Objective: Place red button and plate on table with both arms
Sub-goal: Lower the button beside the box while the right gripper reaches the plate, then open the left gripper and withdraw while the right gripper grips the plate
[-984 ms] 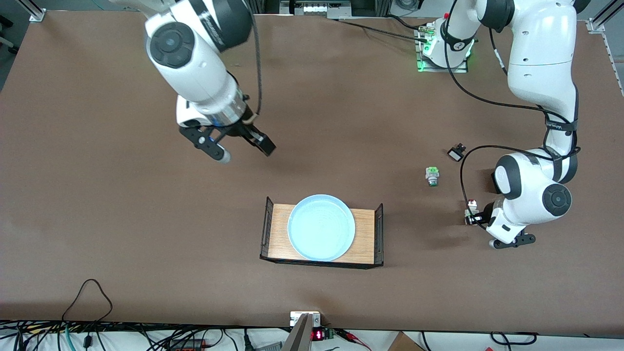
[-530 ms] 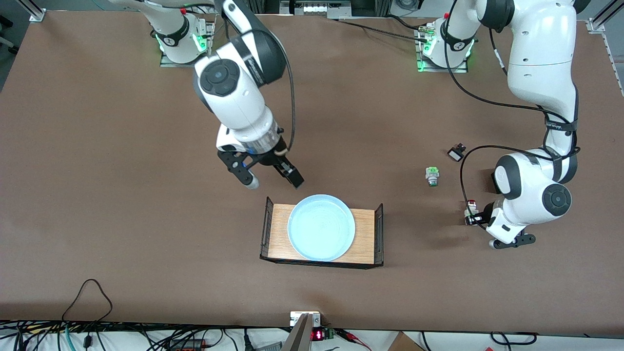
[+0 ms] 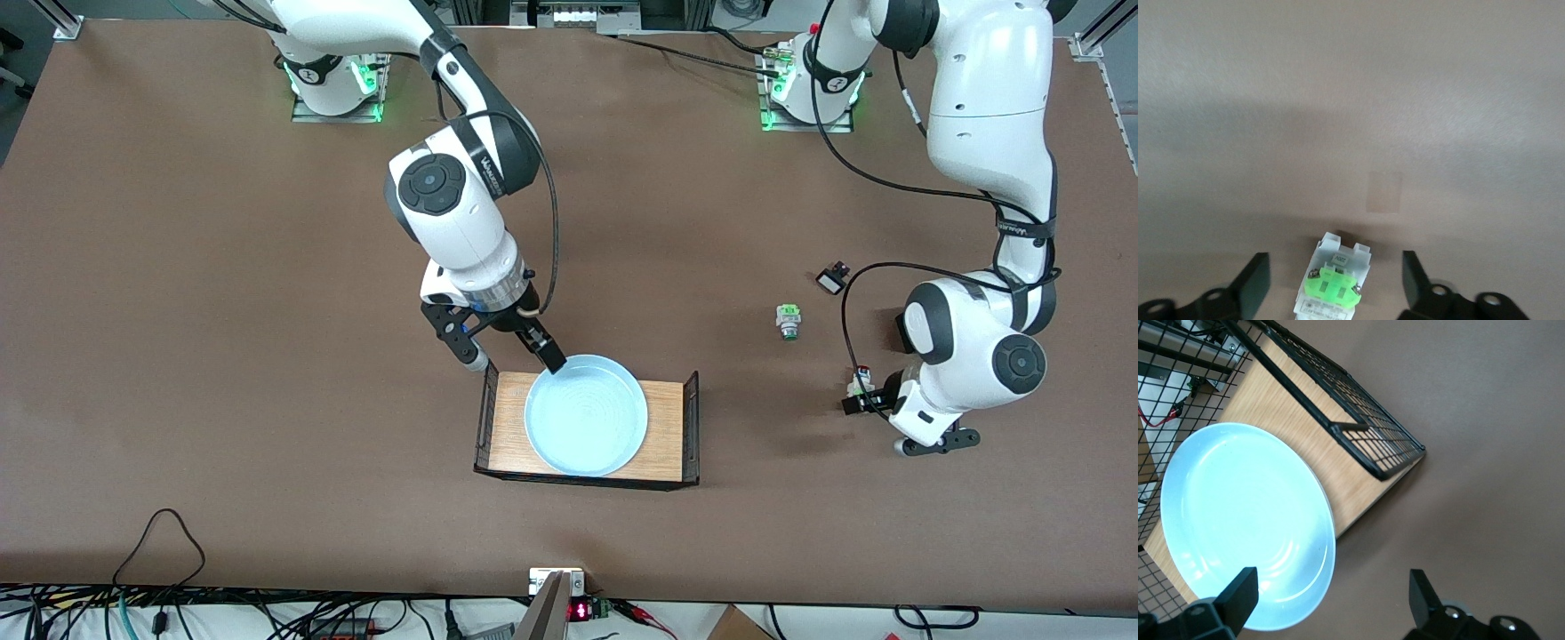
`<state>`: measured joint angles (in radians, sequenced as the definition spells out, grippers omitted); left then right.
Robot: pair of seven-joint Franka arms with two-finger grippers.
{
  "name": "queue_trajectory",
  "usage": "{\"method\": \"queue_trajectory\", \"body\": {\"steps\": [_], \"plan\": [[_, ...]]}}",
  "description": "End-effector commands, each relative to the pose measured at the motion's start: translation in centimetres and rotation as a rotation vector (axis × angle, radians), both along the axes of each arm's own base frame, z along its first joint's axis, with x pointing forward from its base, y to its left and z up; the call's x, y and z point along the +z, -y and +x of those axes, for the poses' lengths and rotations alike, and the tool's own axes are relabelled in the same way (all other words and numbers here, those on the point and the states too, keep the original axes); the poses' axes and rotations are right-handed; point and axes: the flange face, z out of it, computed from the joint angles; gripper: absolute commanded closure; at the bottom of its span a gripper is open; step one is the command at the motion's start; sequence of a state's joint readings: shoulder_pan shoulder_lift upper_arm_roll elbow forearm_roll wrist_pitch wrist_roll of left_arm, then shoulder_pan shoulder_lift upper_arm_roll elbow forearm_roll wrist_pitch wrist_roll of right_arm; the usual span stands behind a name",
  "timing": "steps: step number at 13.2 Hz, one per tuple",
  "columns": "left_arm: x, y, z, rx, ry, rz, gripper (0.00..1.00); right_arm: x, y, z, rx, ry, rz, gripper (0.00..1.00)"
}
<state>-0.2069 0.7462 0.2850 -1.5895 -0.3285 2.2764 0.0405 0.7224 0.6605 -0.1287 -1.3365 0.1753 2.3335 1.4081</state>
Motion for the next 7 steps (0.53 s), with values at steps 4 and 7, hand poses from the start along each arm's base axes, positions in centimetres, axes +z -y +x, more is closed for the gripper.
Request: {"method": "queue_trajectory", "body": {"steps": [4, 7], "plan": [[8.3, 0.0, -0.3, -0.148, 0.039, -0.053, 0.0, -1.3, -0.3, 1.1, -0.038, 0.011, 0.043, 0.0], [13.5, 0.0, -1.1, -0.184, 0.036, -0.029, 0.0, -1.9, -0.1, 1.2, -0.058, -0.019, 0.077, 0.0]]}}
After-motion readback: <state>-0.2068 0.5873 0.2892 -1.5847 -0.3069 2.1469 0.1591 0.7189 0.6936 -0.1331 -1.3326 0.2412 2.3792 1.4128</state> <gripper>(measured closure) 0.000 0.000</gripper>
